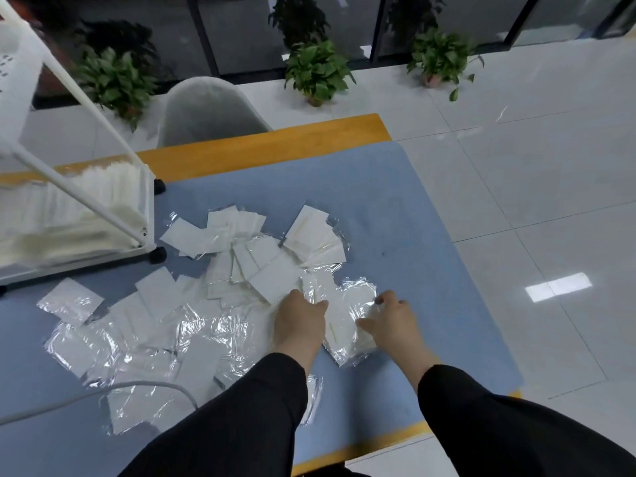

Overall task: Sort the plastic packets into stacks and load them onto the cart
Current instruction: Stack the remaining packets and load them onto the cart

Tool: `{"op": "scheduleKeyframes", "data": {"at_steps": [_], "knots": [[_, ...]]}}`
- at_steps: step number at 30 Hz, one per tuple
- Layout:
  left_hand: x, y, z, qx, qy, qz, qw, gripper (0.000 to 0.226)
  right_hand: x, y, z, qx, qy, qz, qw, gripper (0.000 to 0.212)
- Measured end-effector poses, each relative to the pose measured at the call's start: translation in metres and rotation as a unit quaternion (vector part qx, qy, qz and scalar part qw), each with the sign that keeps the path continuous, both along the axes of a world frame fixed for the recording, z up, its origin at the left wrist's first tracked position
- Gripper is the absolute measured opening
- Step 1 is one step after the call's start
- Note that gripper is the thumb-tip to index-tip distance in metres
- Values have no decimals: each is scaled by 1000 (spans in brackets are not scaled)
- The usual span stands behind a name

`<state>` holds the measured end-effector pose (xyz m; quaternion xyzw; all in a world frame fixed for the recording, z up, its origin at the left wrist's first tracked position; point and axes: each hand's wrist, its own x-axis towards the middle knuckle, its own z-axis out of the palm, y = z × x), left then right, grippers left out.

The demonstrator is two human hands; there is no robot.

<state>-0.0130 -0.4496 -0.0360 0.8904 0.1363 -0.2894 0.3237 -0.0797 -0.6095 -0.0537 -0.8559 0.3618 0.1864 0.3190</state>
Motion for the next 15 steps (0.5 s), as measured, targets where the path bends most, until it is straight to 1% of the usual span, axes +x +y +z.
{"op": "scheduleKeyframes", "data": {"at_steps": [3,4,7,10,12,15], "knots": [[2,-4,-3,9,-56,-20,998,22,2,7,2,-3,-13,-22,1000,53],[3,-3,-2,10,-72,-15,997,23,2,10,2,-4,-19,-28,999,56],[11,6,9,14,-115,17,993,44,4,18,8,-11,-16,-19,1000,76],[21,22,18,11,-156,31,987,48,11,25,16,-21,17,2,1000,93],[25,34,19,-3,-167,41,985,47,15,29,17,-26,38,2,999,95],[28,47,22,-15,-187,75,979,48,17,40,15,-56,42,28,997,89]]}}
